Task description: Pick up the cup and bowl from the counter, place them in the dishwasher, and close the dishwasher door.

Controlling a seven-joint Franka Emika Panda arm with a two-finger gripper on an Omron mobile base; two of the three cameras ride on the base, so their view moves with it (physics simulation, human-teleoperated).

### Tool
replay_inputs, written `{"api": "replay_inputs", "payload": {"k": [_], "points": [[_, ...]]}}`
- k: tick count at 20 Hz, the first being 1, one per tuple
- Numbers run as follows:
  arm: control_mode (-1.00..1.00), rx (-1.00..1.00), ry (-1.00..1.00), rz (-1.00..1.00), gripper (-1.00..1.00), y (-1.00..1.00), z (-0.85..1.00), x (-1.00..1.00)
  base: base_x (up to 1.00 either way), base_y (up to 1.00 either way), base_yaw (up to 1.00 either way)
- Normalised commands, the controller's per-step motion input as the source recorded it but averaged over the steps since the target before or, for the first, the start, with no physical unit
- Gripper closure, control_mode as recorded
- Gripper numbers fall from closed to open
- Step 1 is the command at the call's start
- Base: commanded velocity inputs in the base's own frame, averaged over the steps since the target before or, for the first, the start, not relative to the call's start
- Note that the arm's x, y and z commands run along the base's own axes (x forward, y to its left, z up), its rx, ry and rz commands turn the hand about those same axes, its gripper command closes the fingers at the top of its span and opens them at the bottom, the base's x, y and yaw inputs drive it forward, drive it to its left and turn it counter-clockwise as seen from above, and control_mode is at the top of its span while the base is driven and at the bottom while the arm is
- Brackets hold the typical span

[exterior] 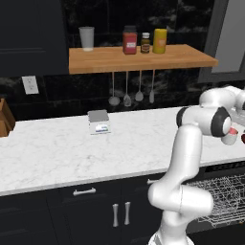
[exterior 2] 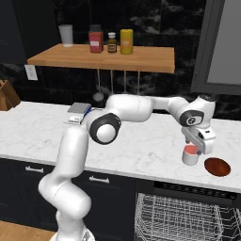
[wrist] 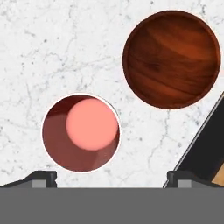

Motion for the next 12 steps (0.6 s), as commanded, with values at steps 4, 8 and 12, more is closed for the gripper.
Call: {"api": "replay_inputs", "payload": {"k": [4, 8, 12], "points": [[-1.00, 0.06, 0.03, -0.03, -1.00, 0.00, -0.58, 0.00, 0.00, 0.00, 0.00], [-1.00, 0.01, 0.04, 0.00, -1.00, 0.00, -0.54, 0.16, 0.00, 0.00, 0.00], [-1.00, 0.00, 0.00, 0.00, -1.00, 0.00, 0.00, 0.30, 0.00, 0.00, 0.00]]}}
